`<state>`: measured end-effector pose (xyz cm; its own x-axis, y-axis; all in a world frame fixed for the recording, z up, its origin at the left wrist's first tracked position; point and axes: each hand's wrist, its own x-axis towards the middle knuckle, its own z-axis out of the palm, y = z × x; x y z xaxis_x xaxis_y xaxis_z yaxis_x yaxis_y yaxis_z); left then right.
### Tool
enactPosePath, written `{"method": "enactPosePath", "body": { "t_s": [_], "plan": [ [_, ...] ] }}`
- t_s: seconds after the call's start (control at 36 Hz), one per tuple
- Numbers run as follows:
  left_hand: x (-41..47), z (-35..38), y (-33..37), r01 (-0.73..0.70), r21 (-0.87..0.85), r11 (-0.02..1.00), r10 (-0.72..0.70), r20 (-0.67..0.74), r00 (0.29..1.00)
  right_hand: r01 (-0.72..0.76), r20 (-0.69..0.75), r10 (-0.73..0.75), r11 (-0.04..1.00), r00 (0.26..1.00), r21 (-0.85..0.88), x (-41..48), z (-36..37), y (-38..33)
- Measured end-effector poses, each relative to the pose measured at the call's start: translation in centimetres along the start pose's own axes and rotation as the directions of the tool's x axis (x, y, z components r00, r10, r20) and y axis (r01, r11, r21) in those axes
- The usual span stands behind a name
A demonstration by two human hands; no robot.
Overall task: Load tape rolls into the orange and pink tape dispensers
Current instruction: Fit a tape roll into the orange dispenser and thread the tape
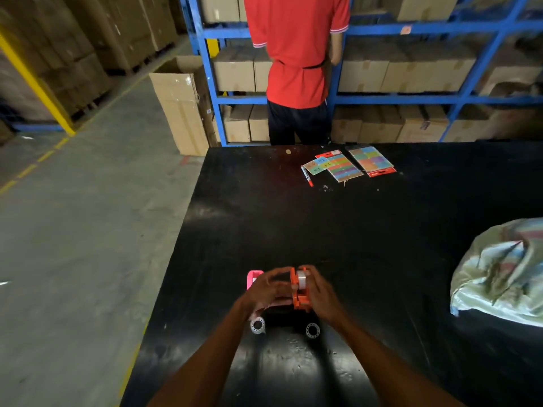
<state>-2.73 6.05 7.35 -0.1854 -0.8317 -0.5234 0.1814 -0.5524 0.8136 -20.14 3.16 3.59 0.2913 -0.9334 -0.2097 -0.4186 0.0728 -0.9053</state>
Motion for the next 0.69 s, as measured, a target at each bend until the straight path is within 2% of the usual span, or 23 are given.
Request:
{"method": "enactPosePath", "body": {
  "t_s": [0.22, 0.44, 0.53, 0.69],
  "plan": [
    [-0.9, -0.6, 0.1, -0.037, -0.027, 0.999, 0.037, -0.025, 0.999, -0.005, -0.009, 0.005, 1.0, 1.0, 0.005, -0.2, 1.1, -2.2],
    [-2.0, -1.0, 0.6, -0.069, -0.079, 0.994, 0.07, 0.012, 0.997, -0.034, -0.054, 0.036, 0.999, 0.998, 0.023, 0.3, 2.1, -3.1],
    [-2.5, -1.2, 1.2, -0.067, -0.051, 0.996, 0.069, 0.031, 0.997, -0.029, -0.075, 0.032, 0.999, 0.997, 0.039, 0.1, 2.3, -3.9],
    [-3.2, -1.9, 1.4, -0.101, -0.09, 0.991, 0.104, 0.031, 0.994, 0.012, -0.011, -0.012, 1.0, 1.0, 0.027, 0.2, 1.7, -5.1]
  ]
}}
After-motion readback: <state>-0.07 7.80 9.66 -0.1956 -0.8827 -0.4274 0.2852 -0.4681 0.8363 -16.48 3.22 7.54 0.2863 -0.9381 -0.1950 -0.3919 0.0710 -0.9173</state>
